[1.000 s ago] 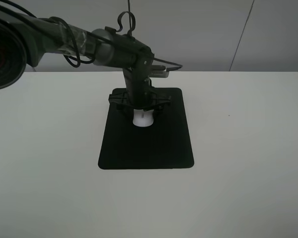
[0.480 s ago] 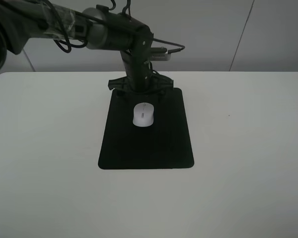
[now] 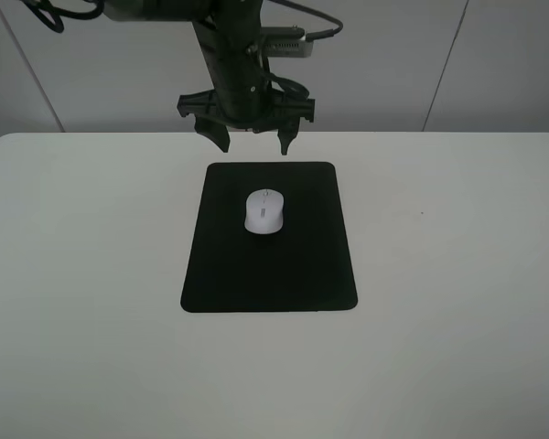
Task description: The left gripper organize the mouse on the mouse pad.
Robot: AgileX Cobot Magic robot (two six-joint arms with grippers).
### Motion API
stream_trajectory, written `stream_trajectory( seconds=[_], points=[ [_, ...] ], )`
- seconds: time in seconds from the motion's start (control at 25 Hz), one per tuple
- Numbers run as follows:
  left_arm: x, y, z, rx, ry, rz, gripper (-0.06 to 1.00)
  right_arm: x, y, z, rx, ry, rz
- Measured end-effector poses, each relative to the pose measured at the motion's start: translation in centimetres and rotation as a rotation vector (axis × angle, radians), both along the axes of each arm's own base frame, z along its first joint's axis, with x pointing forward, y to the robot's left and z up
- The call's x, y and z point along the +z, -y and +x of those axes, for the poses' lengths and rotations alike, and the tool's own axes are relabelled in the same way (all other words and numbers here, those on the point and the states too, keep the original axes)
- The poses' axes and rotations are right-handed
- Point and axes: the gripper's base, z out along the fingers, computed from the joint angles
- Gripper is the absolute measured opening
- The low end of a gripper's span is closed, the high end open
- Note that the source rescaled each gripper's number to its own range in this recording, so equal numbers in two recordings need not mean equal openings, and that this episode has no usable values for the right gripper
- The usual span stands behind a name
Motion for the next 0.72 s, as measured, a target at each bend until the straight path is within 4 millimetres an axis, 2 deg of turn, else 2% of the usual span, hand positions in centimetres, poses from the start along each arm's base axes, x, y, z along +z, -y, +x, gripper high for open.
stream_trajectory(
  seconds=[0.16,0.44,0.56,0.72],
  points=[
    [2.1,-0.7,-0.6,-0.001,0.001,0.001,1.0,0.0,0.0,0.0,0.0,0.0,0.0],
    [7.2,-3.2,-1.6,-0.009,0.064,-0.006,1.0,0.0,0.0,0.0,0.0,0.0,0.0],
    [8.8,-5.3,-2.7,0.005,0.084,-0.009,1.0,0.0,0.0,0.0,0.0,0.0,0.0],
    [10.8,-10.2,-4.6,0.05,0.105,0.001,1.0,0.0,0.0,0.0,0.0,0.0,0.0]
  ],
)
